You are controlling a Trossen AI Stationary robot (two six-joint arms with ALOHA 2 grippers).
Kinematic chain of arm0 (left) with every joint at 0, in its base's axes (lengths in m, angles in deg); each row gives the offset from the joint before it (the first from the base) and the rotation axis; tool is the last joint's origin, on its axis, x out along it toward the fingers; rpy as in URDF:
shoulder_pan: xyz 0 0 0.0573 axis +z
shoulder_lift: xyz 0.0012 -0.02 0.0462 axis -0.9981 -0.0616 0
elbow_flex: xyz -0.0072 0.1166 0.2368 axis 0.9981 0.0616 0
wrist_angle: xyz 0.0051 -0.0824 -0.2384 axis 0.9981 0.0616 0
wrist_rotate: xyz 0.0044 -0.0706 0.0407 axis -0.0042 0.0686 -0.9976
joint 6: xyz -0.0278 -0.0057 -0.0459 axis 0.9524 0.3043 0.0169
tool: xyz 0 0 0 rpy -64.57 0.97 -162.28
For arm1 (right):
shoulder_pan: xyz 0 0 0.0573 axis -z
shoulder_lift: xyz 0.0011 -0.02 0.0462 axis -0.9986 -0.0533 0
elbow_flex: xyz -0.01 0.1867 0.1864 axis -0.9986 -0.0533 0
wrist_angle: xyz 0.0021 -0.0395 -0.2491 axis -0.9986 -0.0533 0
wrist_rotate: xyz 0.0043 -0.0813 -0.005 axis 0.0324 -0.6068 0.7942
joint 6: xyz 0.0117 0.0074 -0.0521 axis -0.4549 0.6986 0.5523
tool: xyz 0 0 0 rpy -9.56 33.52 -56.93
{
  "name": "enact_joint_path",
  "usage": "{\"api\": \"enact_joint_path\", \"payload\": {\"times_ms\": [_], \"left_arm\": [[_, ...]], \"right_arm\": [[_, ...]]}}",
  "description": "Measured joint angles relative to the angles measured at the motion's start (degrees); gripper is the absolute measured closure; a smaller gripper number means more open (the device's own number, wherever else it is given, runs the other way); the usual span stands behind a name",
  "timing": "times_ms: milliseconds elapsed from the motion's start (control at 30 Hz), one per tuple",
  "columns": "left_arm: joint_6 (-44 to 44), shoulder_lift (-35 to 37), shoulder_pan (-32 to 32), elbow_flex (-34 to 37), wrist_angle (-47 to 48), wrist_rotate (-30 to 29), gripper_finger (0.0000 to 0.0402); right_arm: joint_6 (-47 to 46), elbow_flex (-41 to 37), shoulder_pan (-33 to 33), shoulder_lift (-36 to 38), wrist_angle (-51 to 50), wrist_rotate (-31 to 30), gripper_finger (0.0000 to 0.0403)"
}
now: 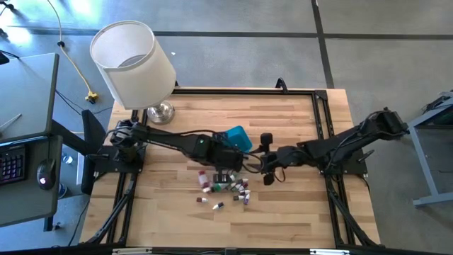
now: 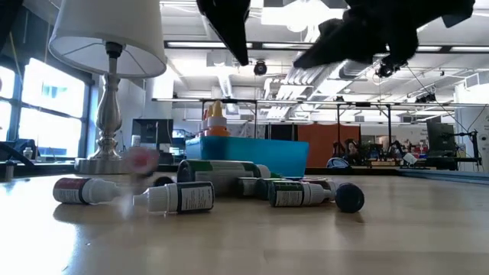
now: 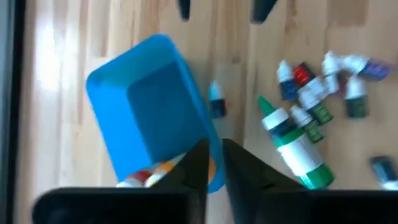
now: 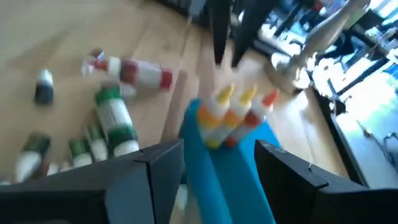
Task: Pick & Place food coloring
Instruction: Put the large red food coloring bottle into the bin
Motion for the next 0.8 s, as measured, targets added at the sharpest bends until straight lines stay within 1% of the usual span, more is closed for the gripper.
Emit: {"api": "enact_joint_path", "payload": {"times_ms": [33, 100, 200, 267, 333, 467, 567, 633, 700, 800], "left_arm": [[1.15, 0.01, -0.04, -0.03, -0.06, 0.53, 0.0382], [3.77, 0.57, -0.48, 0.04, 0.77, 1.46, 0.0396], [4.97, 1.34, -1.29, -0.07, 2.16, 0.36, 0.0384], [5.69, 1.75, -2.04, 0.06, 4.92, 0.4, 0.0368], [8.06, 2.04, -2.86, -0.03, 6.52, 1.6, 0.0348], [12.21, 1.92, -5.11, 0.08, 15.73, 7.23, 0.03], [14.16, 2.03, -7.09, 1.16, 19.26, 11.5, 0.0261], [13.39, 1.97, -8.4, 2.7, 19.22, 12.98, 0.024], [10.52, 1.97, -9.64, 4.59, 19.28, 12.89, 0.0224], [5.78, 1.95, -11.21, 8.11, 18.91, 12.85, 0.0217]], "right_arm": [[-0.65, 0.0, 0.16, 0.03, -0.69, 1.63, 0.0211], [-3.28, 0.02, 0.38, 0.09, -0.99, 6.11, 0.021], [-4.54, 0.06, -0.12, -0.54, 1.27, 13.92, 0.021], [-3.66, 0.07, -0.93, -1.32, 1.92, 16.09, 0.021], [-2.48, 0.07, -1.72, -2.01, 2.57, 15.66, 0.021], [-2.97, 0.07, -2.15, -2.5, 1.93, 14.01, 0.021], [-4.37, 0.04, -2.15, -2.52, 1.7, 13.94, 0.021], [-4.89, 0.04, -2.15, -2.51, 1.68, 13.94, 0.021], [-5.51, 0.04, -2.15, -2.51, 1.61, 13.94, 0.021], [-5.78, 0.04, -2.15, -2.51, 1.59, 13.94, 0.021]]}}
